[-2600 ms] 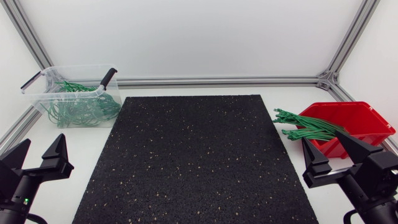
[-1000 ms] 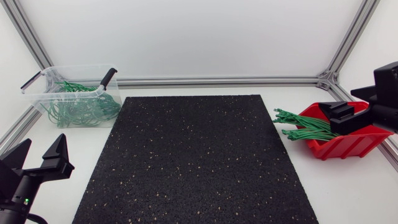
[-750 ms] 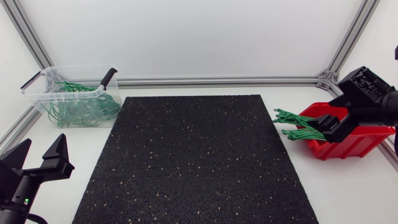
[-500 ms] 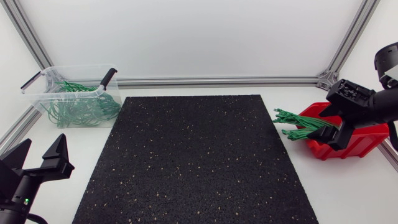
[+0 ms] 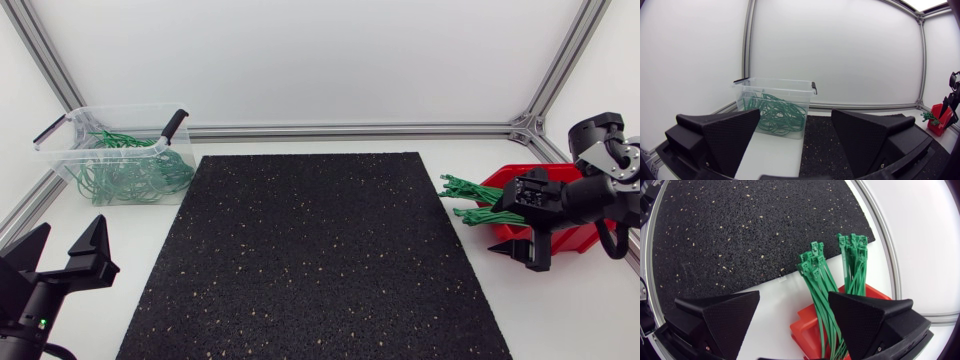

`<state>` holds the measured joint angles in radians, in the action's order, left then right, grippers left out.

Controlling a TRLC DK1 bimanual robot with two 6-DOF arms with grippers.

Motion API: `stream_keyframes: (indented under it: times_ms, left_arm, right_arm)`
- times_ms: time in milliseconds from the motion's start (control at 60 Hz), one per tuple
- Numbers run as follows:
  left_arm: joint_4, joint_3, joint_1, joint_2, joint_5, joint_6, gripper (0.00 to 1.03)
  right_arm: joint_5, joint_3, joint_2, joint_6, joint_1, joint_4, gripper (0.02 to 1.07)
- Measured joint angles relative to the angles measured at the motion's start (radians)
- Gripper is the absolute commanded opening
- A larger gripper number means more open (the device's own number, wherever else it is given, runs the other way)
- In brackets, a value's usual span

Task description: Take a green cable tie from the red box, thread the tail through the head to close it, then place it in the transparent bin on the left.

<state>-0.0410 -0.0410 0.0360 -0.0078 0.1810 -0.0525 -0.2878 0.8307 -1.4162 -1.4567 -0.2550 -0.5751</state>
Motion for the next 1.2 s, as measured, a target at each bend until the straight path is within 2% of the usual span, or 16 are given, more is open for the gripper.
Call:
stream_keyframes:
  times_ms: [300,550,800,1067,1200]
  left_arm:
    - [0.0,0.0,0.0,0.0,0.0,0.0,1.0]
    - [0.001,0.0,0.0,0.0,0.0,0.0,1.0]
    - [0.002,0.0,0.0,0.0,0.0,0.0,1.0]
    - [0.002,0.0,0.0,0.0,0.0,0.0,1.0]
    - [0.003,0.0,0.0,0.0,-0.004,0.0,1.0]
  right_arm:
    - [0.004,-0.066,-0.008,-0.06,0.005,0.021,1.02]
    - [0.029,-0.146,0.07,-0.1,0.005,0.02,1.02]
    - [0.031,-0.143,0.069,-0.087,0.026,0.116,1.02]
    - [0.088,-0.136,-0.003,-0.058,0.045,0.228,1.02]
    - [0.11,-0.136,-0.026,-0.059,0.045,0.238,1.02]
